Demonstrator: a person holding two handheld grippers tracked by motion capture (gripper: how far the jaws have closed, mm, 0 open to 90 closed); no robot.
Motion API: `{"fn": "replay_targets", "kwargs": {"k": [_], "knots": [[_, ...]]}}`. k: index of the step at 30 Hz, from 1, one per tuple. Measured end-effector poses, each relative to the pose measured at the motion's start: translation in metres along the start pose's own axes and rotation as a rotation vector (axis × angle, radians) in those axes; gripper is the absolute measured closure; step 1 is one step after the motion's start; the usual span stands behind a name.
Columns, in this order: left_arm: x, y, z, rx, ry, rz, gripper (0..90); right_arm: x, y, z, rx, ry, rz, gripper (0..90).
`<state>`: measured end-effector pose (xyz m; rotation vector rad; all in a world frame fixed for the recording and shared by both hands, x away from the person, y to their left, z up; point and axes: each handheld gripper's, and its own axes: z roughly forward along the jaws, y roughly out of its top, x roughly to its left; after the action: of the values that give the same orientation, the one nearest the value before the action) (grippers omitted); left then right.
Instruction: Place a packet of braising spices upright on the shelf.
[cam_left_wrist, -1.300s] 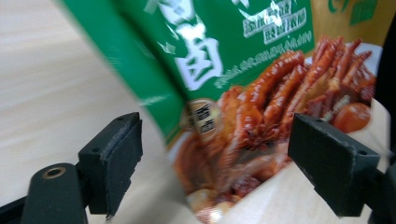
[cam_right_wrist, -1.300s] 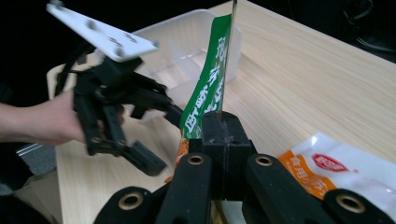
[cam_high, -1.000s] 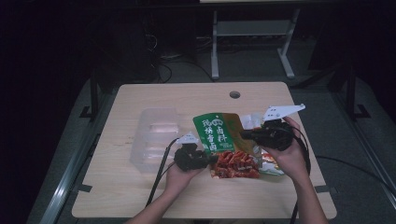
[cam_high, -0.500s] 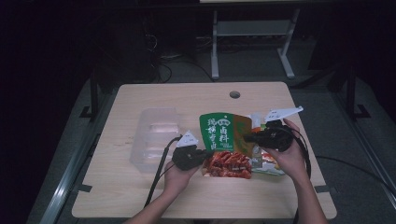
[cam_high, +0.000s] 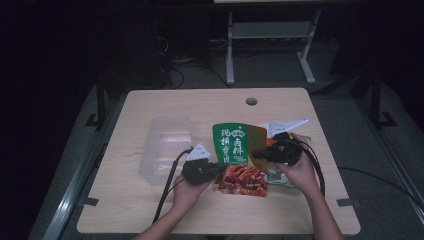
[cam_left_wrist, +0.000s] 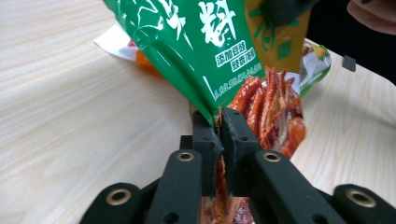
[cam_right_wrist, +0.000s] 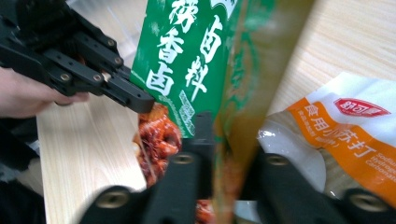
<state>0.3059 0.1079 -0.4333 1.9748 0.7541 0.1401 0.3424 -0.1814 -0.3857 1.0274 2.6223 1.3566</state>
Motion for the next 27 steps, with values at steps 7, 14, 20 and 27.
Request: {"fn": "replay_targets", "kwargs": {"k": [7,14,20,27], "knots": [[-0.009,-0.005,-0.012,-0.016,0.03,0.002,65.0,0.003,0.002,-0.002,0.002,0.042,-0.018,89.7],[-0.015,-0.006,-0.031,-0.074,0.057,-0.002,49.6,0.02,0.011,-0.016,-0.05,0.081,-0.053,90.0],[-0.017,-0.009,-0.041,-0.047,0.066,0.027,44.0,0.044,0.025,-0.029,-0.072,0.016,-0.129,90.0],[-0.025,-0.02,-0.054,-0.032,0.035,0.081,37.1,0.05,0.047,-0.03,-0.085,-0.007,-0.151,90.0]]}}
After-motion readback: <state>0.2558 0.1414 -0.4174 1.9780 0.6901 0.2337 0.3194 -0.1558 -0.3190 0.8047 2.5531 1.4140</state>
